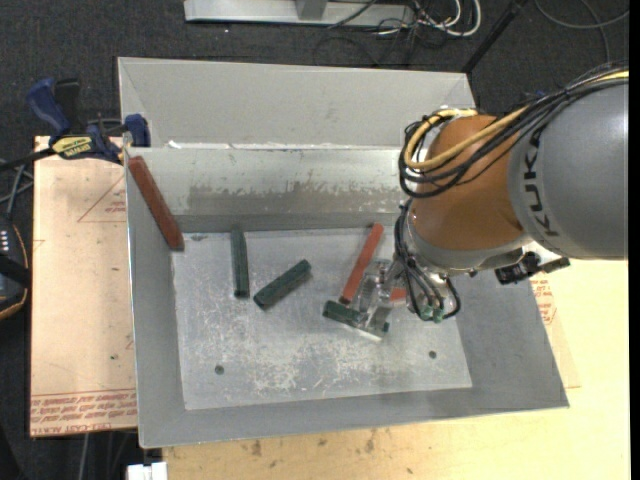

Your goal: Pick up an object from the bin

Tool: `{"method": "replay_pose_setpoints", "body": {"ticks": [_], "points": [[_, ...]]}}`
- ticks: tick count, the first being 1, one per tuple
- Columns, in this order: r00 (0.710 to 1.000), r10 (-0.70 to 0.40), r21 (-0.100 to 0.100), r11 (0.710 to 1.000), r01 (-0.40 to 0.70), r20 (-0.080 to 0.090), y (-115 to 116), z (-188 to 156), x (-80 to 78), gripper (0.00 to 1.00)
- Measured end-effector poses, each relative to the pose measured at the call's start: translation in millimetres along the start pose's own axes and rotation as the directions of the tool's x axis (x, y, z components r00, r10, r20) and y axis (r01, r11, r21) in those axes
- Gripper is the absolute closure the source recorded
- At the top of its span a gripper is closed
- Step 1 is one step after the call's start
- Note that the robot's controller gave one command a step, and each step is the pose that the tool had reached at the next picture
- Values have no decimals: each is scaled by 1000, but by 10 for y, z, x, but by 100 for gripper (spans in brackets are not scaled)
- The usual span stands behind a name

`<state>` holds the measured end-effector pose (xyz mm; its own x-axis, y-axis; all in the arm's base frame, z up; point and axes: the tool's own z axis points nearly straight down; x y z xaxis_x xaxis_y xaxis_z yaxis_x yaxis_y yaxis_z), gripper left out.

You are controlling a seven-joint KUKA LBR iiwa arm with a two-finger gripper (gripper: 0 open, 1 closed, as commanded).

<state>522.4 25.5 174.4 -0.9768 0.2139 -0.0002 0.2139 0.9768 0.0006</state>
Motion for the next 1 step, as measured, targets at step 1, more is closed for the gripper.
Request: {"method": "replay_pose_setpoints", "body": {"ticks": [1], "points": [[985, -170, -1, 985, 170, 5, -114, 140, 49, 100]]}}
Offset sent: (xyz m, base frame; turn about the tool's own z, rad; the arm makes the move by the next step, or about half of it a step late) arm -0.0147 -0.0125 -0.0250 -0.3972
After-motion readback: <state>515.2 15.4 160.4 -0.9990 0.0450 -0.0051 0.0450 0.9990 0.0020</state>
